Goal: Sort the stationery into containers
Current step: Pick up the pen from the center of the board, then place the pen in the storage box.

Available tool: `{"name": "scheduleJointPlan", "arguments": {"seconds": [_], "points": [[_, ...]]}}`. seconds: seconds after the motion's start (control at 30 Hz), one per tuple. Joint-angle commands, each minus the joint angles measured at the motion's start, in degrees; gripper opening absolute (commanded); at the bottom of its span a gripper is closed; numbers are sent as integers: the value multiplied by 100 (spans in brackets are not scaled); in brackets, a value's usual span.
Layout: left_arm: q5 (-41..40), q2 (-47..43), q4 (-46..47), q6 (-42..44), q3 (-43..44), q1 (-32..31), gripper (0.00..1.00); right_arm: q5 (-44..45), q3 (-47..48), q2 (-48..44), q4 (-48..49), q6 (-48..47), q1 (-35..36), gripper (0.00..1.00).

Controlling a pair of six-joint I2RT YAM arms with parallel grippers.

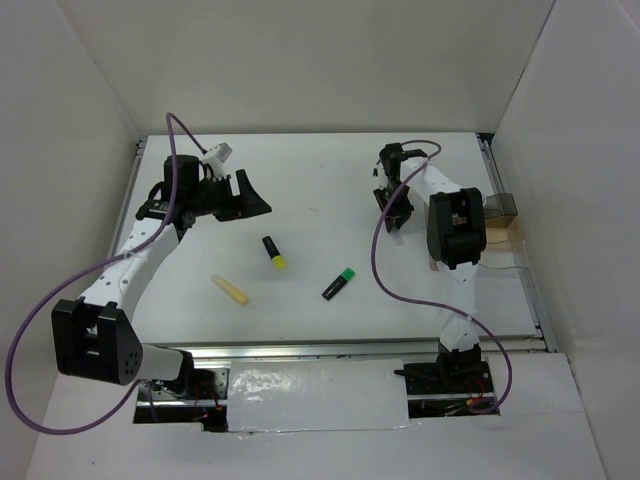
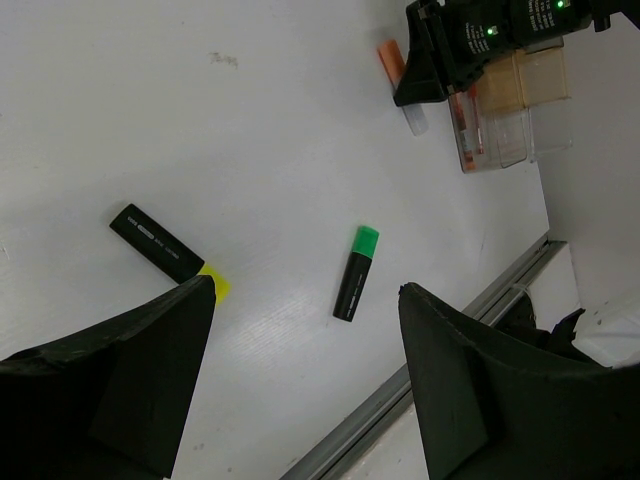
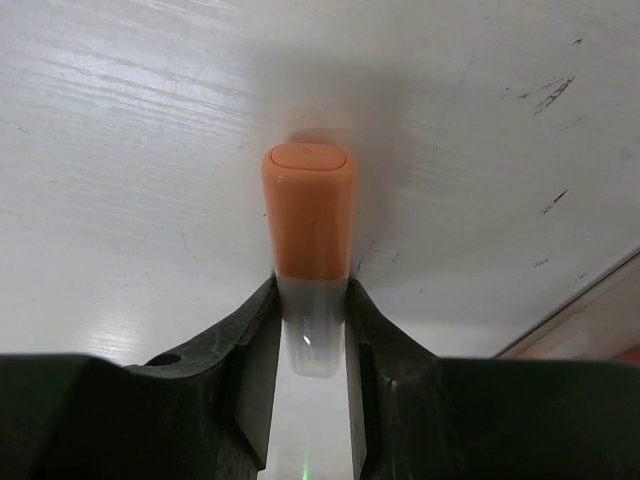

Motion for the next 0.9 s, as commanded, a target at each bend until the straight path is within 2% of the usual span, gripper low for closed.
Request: {"name": "scheduleJointPlan", "arguments": {"seconds": [0.0, 0.17, 0.27, 0.43, 0.57, 0.67, 0.8, 0.87], "points": [[126, -140, 194, 75, 81, 34, 86, -145, 114, -195, -256, -390, -35, 0], [134, -210, 203, 83, 46, 17, 86, -628, 246, -861, -519, -1171, 44, 0], [134, -281, 220, 66, 29, -1, 86, -988, 640, -1345, -896, -1663, 114, 0], [143, -377, 273, 57, -68, -53, 86, -876, 712, -2337, -1003, -2533, 133, 0], [152, -421, 299, 57, -103, -62, 86, -358, -209, -3112, -653, -3884, -218, 0], [178, -456, 378, 13, -156, -71, 86, -225, -983, -3675, -284, -4791, -728, 0], [231, -448, 440, -22, -209, -106, 86, -208, -2080, -4360, 331, -6170, -1781, 0], [249, -448, 440, -5, -200, -106, 86, -242, -2276, -4476, 333, -6576, -2072, 0]]}}
